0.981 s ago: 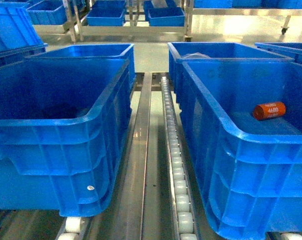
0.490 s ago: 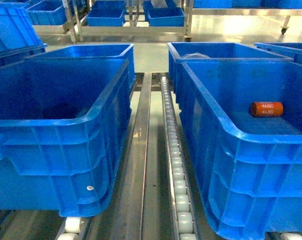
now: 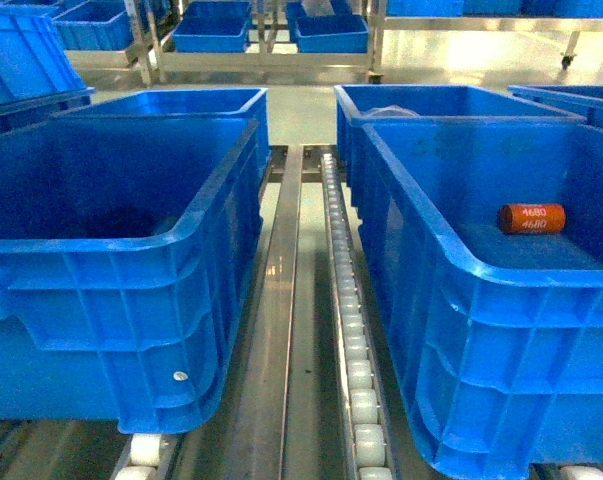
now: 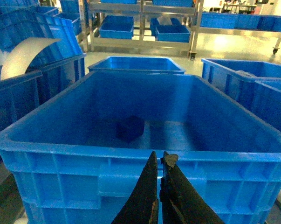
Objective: Sort blue parts and orange caps into right shelf containers
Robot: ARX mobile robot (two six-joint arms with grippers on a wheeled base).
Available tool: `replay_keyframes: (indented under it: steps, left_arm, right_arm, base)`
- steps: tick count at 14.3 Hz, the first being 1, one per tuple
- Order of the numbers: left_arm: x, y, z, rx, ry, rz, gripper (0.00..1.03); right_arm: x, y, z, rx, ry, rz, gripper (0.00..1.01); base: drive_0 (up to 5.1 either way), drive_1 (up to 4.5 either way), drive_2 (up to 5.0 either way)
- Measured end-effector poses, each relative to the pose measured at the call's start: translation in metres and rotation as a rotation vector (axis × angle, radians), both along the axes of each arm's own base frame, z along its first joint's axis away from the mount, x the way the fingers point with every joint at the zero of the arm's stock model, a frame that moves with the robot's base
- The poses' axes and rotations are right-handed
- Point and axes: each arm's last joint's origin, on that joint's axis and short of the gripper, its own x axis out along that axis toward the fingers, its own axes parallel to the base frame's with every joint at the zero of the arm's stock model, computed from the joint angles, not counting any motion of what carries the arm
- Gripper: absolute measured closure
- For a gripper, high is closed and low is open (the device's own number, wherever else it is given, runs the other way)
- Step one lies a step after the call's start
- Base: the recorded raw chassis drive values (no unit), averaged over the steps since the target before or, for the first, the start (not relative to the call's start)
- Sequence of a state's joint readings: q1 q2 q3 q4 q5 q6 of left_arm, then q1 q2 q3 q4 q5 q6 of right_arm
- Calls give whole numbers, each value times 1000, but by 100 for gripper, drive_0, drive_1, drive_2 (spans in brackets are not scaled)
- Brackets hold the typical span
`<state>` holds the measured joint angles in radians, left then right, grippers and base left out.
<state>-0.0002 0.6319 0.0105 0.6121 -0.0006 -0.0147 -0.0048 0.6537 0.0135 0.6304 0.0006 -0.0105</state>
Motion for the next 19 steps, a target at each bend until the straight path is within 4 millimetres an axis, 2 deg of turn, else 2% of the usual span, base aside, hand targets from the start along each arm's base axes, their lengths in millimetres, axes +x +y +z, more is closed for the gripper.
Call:
replay_keyframes:
  steps: [9, 15, 16, 17, 19]
  left_arm:
    - [-22, 0, 5, 0, -21, 0, 101]
    - [-30, 0, 4, 0, -11, 0, 101]
    - [-38, 0, -2, 0, 32, -3, 101]
    - [-40, 0, 5, 2, -29, 1, 101]
    - [-40, 0, 1, 4, -2, -2, 101]
  right_arm:
    - [-23, 0, 6, 0, -25, 0, 100]
    - [-31, 0, 6, 0, -23, 0, 100]
    - [-37, 0, 0, 1, 27, 1, 100]
    - [-42, 0, 3, 2, -16, 2, 100]
    - [-42, 0, 2, 3, -8, 0, 100]
  base:
    - [0, 0, 0]
    - [0, 0, 0]
    - [0, 0, 0]
    - [0, 0, 0]
    - [0, 0, 0]
